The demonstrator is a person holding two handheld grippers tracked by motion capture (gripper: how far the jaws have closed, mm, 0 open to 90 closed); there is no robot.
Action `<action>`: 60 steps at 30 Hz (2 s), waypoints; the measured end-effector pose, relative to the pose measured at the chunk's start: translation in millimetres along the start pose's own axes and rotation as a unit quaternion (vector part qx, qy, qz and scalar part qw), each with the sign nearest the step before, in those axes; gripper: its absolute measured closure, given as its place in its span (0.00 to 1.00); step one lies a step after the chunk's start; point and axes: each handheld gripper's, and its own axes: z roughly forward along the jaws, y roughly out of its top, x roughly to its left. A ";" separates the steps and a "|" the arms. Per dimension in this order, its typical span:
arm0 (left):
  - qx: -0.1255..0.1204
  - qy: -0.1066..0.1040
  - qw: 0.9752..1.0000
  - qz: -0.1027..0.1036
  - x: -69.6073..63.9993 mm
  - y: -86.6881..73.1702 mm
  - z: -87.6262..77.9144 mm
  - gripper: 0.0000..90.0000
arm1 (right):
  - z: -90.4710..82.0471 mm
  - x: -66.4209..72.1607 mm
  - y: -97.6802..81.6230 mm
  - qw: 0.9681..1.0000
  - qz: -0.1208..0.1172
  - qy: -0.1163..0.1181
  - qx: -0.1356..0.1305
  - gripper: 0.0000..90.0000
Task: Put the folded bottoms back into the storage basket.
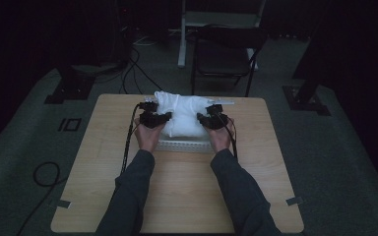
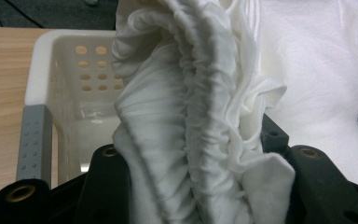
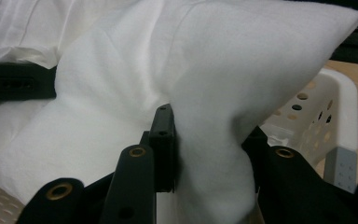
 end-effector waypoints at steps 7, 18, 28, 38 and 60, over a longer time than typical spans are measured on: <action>0.011 0.009 1.000 0.000 -1.1 -4.8 5.1 0.59 | 4.1 -0.8 -4.7 1.000 0.001 -0.001 0.011 0.75; 0.026 0.013 1.000 -0.004 0.1 -14.3 11.6 0.59 | 8.1 -0.4 -9.6 1.000 -0.006 -0.004 0.027 0.75; 0.040 0.016 0.999 -0.007 1.3 -18.4 14.8 0.58 | 12.5 1.6 -15.1 0.999 -0.006 -0.009 0.037 0.75; 0.053 0.024 0.998 0.009 -2.8 -20.1 15.7 0.58 | 11.8 2.4 -17.7 0.999 -0.005 -0.015 0.051 0.74; 0.072 0.047 0.995 0.041 -11.9 -25.7 15.9 0.56 | 14.5 1.4 -27.9 0.997 0.002 -0.027 0.075 0.73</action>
